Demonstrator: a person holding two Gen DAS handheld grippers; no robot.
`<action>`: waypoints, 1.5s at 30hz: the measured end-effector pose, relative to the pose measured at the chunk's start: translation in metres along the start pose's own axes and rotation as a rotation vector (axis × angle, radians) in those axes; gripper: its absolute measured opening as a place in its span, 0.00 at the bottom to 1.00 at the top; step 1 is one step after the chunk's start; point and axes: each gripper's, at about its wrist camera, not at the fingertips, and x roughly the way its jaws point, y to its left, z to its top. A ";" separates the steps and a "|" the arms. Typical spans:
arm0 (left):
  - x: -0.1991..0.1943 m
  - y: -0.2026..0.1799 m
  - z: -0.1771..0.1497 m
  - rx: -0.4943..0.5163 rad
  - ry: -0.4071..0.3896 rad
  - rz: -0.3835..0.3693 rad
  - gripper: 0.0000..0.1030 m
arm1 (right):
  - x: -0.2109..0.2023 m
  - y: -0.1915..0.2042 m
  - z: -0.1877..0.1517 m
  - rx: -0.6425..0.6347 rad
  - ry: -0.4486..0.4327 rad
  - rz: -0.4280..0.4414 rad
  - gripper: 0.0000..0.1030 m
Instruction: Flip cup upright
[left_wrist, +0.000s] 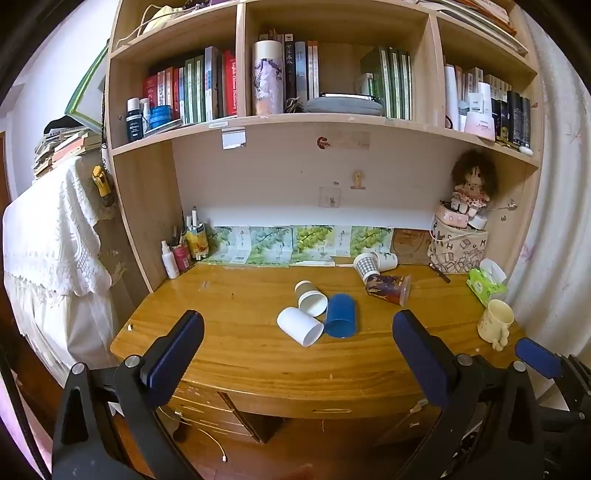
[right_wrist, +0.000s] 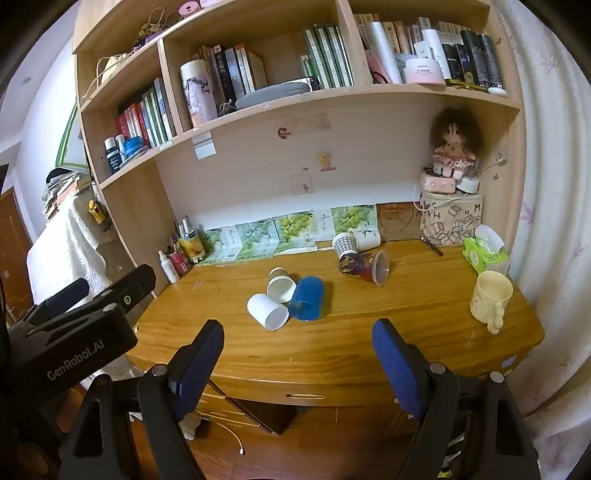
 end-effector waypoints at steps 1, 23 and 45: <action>-0.001 0.000 -0.001 -0.001 -0.002 0.004 0.99 | 0.001 0.000 0.000 0.001 0.002 0.000 0.81; 0.018 0.053 -0.021 -0.080 0.155 0.038 0.99 | 0.026 0.034 -0.005 -0.012 0.131 0.051 0.81; 0.045 0.093 -0.017 -0.086 0.193 -0.145 0.99 | 0.032 0.089 -0.012 -0.019 0.156 -0.044 0.81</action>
